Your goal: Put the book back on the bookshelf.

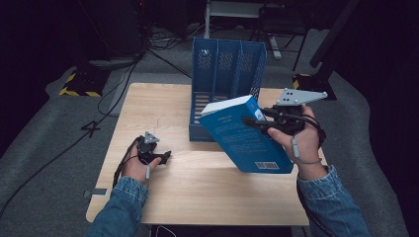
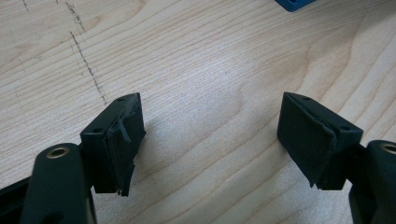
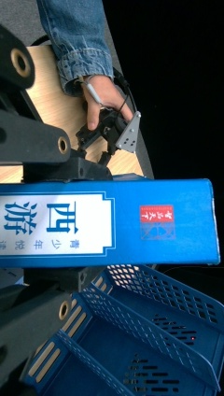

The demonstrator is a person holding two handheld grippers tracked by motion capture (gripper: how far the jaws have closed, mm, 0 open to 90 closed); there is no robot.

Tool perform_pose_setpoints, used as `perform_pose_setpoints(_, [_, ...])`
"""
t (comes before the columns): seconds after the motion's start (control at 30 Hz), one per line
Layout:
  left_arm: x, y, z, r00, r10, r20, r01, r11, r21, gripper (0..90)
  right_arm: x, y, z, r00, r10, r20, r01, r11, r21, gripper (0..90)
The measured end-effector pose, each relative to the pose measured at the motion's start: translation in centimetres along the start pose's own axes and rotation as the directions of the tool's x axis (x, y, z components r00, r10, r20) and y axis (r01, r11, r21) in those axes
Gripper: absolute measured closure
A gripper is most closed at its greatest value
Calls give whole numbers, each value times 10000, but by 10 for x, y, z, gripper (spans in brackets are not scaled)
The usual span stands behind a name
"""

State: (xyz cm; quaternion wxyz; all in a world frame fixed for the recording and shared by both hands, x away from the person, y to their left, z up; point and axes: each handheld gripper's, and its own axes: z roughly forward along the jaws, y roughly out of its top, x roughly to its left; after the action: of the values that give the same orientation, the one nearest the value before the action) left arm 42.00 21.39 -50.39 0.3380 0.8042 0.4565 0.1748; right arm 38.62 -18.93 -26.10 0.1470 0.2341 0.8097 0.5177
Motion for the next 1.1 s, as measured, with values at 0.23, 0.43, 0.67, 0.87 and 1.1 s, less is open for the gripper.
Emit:
perform_pose_setpoints(0.23, [0, 0, 0, 10000, 6, -11, -6, 10000, 12, 236, -16, 7, -8, 9995, 252, 166, -246, 9991, -345, 616])
perform_pose_setpoints(0.43, [0, 0, 0, 10000, 41, 20, -41, 10000, 5, 236, -35, 14, -12, 9971, 586, 491, -546, 9954, -787, 616])
perform_pose_setpoints(0.67, [1, 1, 1, 9999, 94, 55, -94, 10000, -6, 234, -57, 20, -12, 9907, 962, 957, -834, 9880, -1299, 616])
perform_pose_setpoints(0.87, [1, 2, 2, 9999, 111, 56, -111, 9999, 17, 233, -71, 23, -7, 9860, 1204, 1151, -1034, 9842, -1440, 617])
perform_pose_setpoints(1.1, [2, 2, 2, 9998, 190, 99, -190, 9998, 59, 232, -90, 29, 2, 9800, 1461, 1354, -1236, 9790, -1618, 616])
